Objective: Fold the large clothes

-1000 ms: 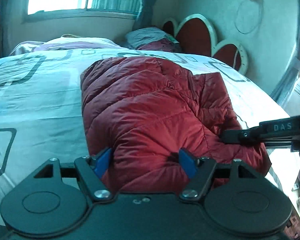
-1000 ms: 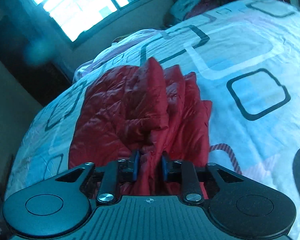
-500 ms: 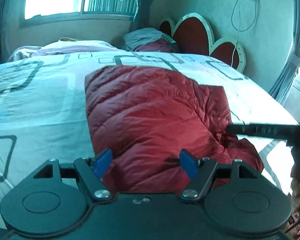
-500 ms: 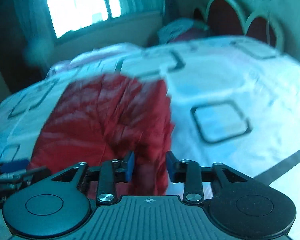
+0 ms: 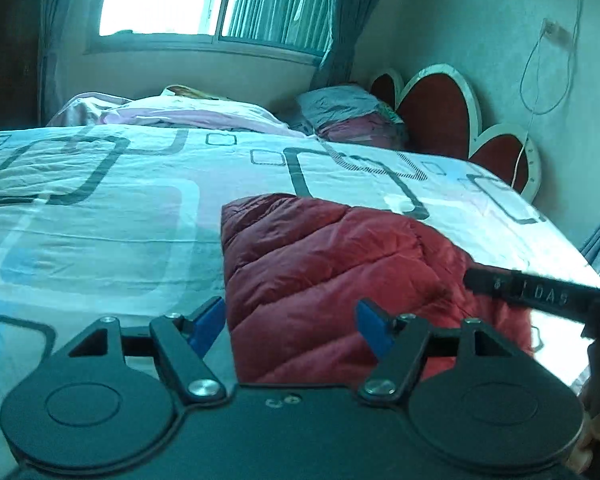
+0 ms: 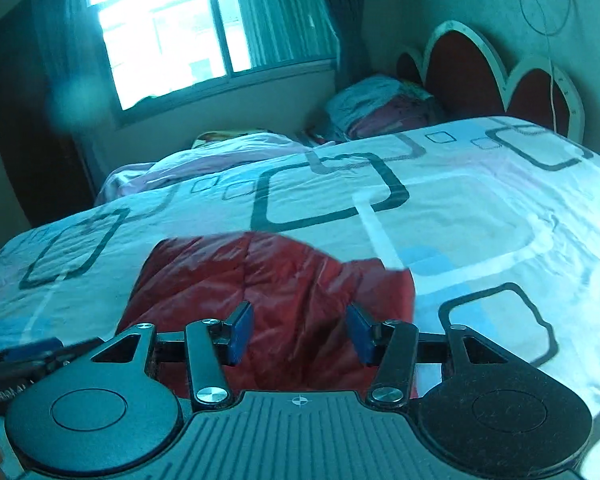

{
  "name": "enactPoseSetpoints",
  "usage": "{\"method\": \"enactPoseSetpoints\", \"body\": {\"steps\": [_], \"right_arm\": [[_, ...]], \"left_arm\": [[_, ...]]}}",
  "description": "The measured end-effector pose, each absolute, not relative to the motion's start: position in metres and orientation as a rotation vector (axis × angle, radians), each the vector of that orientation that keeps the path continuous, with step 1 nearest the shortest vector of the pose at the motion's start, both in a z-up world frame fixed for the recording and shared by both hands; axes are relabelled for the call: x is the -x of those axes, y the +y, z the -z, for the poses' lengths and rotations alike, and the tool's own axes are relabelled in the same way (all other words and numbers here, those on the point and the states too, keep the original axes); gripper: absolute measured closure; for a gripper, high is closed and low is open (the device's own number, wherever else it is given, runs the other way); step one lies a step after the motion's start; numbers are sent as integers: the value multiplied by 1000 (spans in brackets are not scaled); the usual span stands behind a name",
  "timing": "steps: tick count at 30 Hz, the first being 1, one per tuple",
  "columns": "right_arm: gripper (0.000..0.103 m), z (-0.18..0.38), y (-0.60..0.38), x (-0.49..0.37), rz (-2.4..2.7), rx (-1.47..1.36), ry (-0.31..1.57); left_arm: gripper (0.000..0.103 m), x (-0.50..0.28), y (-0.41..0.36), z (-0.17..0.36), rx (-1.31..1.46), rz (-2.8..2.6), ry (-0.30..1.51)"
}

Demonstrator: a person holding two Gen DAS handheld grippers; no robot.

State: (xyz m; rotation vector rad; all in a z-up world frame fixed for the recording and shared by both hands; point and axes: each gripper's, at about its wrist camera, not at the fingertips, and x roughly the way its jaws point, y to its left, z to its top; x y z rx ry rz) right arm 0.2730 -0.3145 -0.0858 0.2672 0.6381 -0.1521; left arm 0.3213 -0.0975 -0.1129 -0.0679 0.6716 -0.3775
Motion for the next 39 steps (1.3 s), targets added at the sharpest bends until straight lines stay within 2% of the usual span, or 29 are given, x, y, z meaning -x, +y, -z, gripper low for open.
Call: {"method": "enactPoseSetpoints", "body": {"steps": [8,12,18,23,27,30,31,33,39], "right_arm": [[51,140,-325,-302,208,-134,728],[51,158,-331,-307,209,-109,746],[51,135,-344,-310,208,-222,709],[51,126,-338,-328,193,-200,704],[51,151,-341,-339,236,-205,757],[51,165,-347,-342,262,-192,767],[50,167,-349,-344,266,-193,778],[41,166,-351,-347,285,-197,802],[41,124,-347,-305,248,-218,732]], "left_arm": [[29,-345,-115,150,53,357,766],[28,-354,-117,152,42,362,791],[29,-369,-116,142,72,346,790],[28,-390,-126,138,45,341,771],[15,-409,-133,153,5,352,809],[12,-421,-127,166,75,366,870],[12,-423,-127,167,85,364,882],[14,-421,-128,165,55,370,873],[29,-400,-110,141,81,411,852]]}}
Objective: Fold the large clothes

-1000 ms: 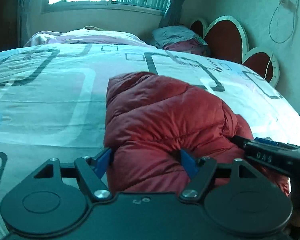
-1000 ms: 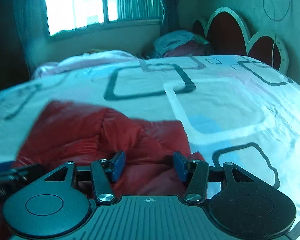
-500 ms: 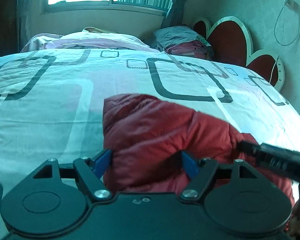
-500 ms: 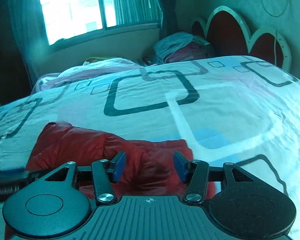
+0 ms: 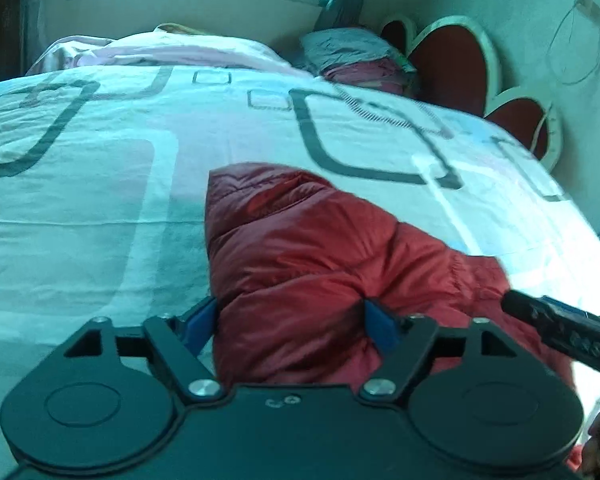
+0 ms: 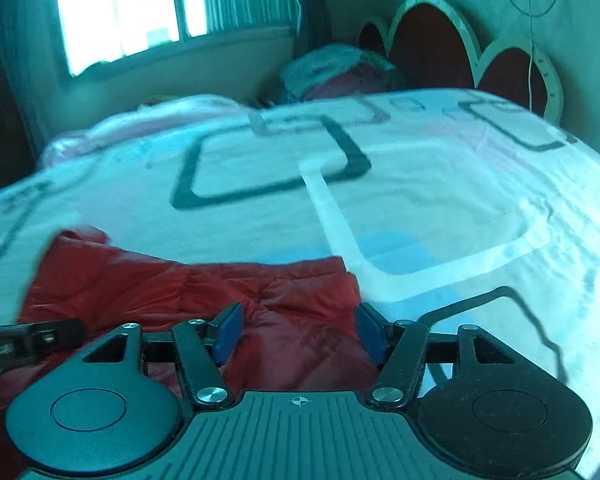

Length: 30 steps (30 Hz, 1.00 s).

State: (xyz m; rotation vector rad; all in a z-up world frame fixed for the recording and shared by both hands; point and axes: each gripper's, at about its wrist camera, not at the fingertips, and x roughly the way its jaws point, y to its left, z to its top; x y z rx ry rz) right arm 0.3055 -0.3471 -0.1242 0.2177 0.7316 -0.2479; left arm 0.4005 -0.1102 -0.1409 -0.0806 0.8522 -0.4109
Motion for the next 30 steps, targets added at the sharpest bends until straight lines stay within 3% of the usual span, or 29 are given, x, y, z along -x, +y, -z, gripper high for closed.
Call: {"method": "enactPoseSetpoints", "body": {"steps": [13,22,24,26,28,30], "right_arm": [[42,109,-320,-173,26,-109,775],[41,155,-348,-174,-18,-165,873],[33,157,-357,-175,-18,-198,890],[32,149,-367,-176,-27,-230,913],[32,133,-374,-178,-30,-251,887],[32,120,-379,-180,-27,-272,848]], "left_arm": [[33,-264,-89,119,-44,535,783],[33,-268,-104,151,-37,438,841],[32,-271,-106,148,-44,424,849],[32,-274,-108,138,-65,423,842],[29,-273,-107,128,-57,406,833],[20,-276,-107,121,-43,384,817]]}}
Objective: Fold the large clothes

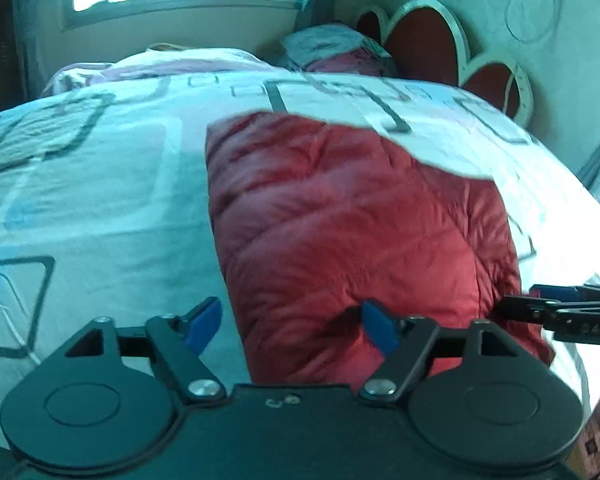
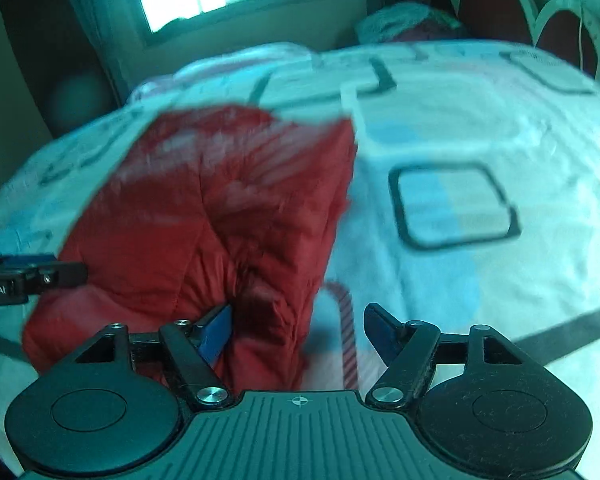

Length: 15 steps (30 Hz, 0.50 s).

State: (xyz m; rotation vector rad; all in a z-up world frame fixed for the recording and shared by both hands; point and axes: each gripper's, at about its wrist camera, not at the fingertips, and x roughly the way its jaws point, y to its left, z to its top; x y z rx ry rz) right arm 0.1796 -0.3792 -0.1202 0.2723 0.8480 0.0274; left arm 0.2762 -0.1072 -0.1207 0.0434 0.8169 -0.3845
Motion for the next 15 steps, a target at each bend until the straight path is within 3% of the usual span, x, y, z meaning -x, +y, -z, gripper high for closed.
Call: {"method": "enactPoseSetpoints", "body": {"steps": [5,8,15], "right_arm": [[31,114,-395,-197,-19,-349,829],[18,115,-402,-204,-13,-395,830],[18,111,-406,-223,-24,-428,809]], "left_arm": [[17,-293,-111,115,-28,341,812],[16,-302,-114,113,-36,330,814],[15,-319,-118,117,3,324,843]]}}
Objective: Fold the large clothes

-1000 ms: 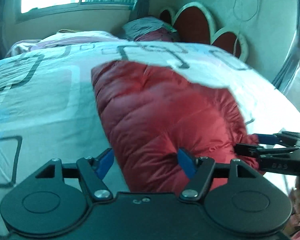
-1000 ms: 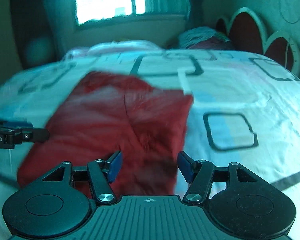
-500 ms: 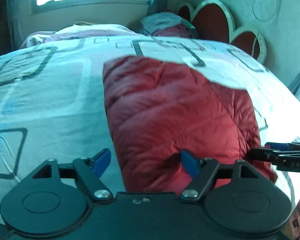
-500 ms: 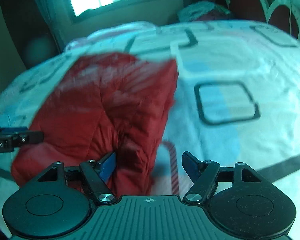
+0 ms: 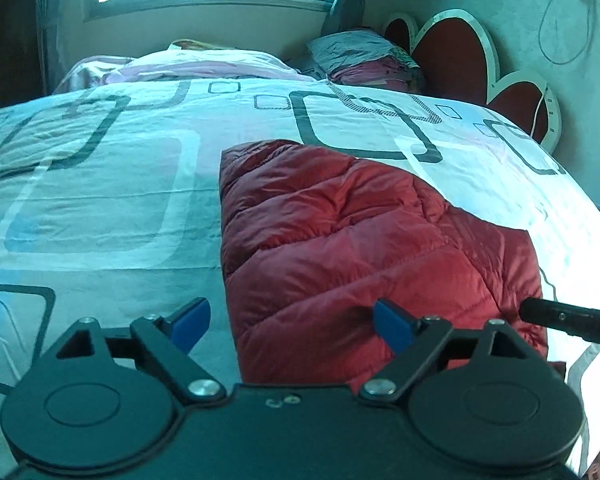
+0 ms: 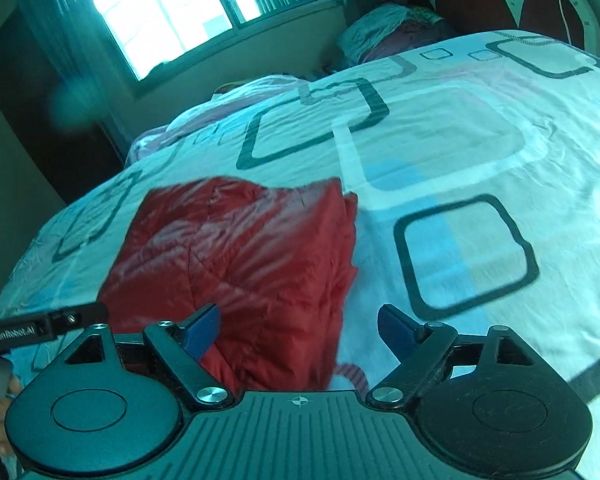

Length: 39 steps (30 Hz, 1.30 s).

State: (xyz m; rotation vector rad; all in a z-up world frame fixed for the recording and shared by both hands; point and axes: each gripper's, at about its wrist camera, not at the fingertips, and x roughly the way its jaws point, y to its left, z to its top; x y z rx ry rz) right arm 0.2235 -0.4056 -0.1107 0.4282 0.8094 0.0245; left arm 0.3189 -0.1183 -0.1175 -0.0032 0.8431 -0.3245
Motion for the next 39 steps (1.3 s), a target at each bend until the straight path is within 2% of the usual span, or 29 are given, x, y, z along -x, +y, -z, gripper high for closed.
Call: {"method": "enactPoseSetpoints", "body": {"steps": [4,5,6,13,14,15,17,20,23,25,26,27,30,31,32,33,36,39], "right_arm": [[21,118,-399,-240,-5,-366,809],[36,122,-400,-243,-12,-377,816],[46,126,-402,-247,-14,-391,826],[46,134,-408,-261,-4,-396,858],[43,132,-410,-260,-11,-407,863],[27,131,-414,-261,-15,-423,874],[8,134,-420,-261,-37,-473,871],[8,152,-427,-270,-62,-556,921],[8,173,-437,-274,-101,-713,932],[9,175,-438,-276,-121,-708,917],[25,175,-437,-277,-147,-720,922],[47,179,-438,-278,-190,-783,935],[49,179,-435,-279,-184,-784,937],[53,179,-437,-279,-191,-821,938],[61,178,-438,-278,-201,-851,935],[65,175,-437,-278,-205,-859,928],[69,160,-431,-278,-217,-833,903],[70,146,-417,-285,-245,-844,874]], "left_arm": [[14,-327,-119,126,28,326,861],[12,-328,-120,129,27,326,864],[9,-330,-121,132,23,328,866],[6,-337,-110,139,108,329,944],[6,-336,-108,138,119,333,954],[7,-337,-106,139,129,340,962],[7,-338,-104,142,147,359,977],[9,-343,-104,150,187,385,994],[19,-346,-105,157,227,409,1001],[24,-345,-107,158,233,415,999],[29,-344,-107,157,236,412,996],[33,-342,-107,156,239,407,994],[43,-339,-106,151,245,400,983],[46,-338,-106,148,248,398,980],[52,-337,-105,145,250,395,977],[58,-336,-104,142,254,395,974],[64,-335,-100,128,253,392,952],[65,-336,-85,111,251,376,921]]}}
